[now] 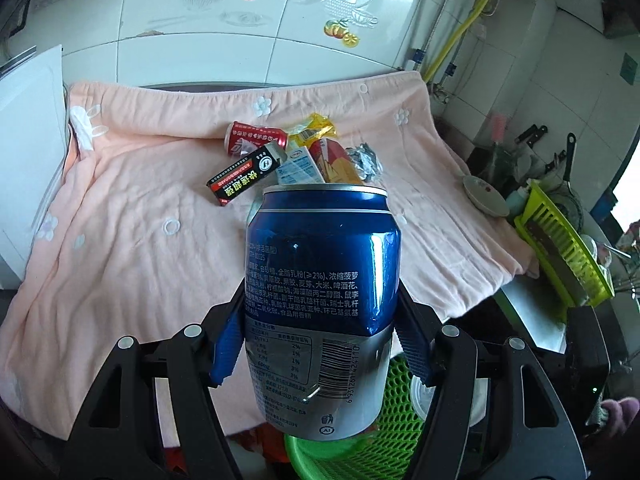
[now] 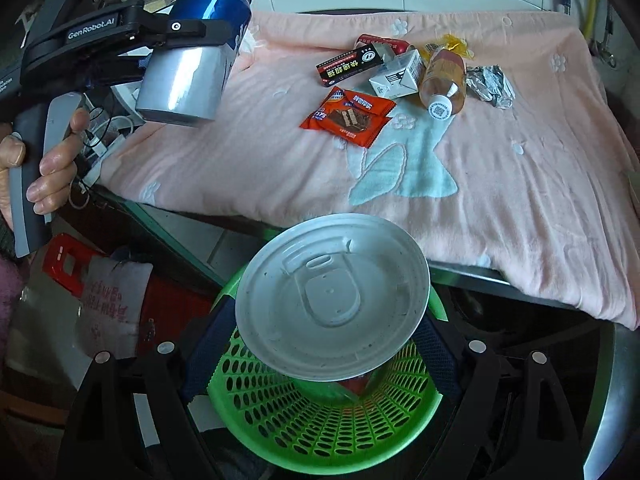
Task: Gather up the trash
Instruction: 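Carry the lid over the wastebasket with the right tool and release it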
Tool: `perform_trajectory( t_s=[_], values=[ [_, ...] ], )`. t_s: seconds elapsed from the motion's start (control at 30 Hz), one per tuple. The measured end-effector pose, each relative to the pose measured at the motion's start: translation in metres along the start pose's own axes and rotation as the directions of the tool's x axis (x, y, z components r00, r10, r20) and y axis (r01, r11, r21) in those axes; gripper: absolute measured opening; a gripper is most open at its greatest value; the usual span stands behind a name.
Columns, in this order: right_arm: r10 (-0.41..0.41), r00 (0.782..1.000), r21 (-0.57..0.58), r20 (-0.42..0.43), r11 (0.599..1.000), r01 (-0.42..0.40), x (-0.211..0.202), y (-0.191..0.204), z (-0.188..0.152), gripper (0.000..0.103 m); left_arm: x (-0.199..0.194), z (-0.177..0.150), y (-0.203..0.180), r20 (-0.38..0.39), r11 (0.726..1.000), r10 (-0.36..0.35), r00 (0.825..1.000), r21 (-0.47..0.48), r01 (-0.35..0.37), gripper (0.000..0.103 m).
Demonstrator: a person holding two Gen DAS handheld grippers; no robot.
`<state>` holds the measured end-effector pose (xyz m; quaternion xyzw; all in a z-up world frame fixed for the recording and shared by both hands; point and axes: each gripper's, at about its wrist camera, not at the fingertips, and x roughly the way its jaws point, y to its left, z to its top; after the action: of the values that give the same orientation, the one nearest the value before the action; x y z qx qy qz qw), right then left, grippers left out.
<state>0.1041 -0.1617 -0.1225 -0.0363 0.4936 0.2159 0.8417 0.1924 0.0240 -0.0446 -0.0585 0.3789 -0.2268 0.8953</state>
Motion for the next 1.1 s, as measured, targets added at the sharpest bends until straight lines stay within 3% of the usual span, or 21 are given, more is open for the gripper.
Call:
perform_trajectory(
  t_s=[0.53,0.8,1.1],
  values=[
    [-0.025,0.999,-0.062,-0.023,0.998,0.024,-0.012,0.014,-0.063,0.083,-0.058,-0.077,-0.050,0.022,0.999,-0.022,1.000,-0.043,0.023,0.066],
    [-0.034,0.999,-0.063,-0.022,0.997,0.032,-0.009,0.015,-0.069,0.089,-0.068,-0.092,-0.056,0.025,0.998,-0.027,0.999,-0.058,0.028,0.066],
    [-0.054,0.999,-0.054,-0.002,0.997,0.053,-0.024,0.012,-0.076,0.090,-0.064,-0.105,-0.070,0.000,0.998,-0.040,0.999,-0.041,0.040,0.066]
  ],
)
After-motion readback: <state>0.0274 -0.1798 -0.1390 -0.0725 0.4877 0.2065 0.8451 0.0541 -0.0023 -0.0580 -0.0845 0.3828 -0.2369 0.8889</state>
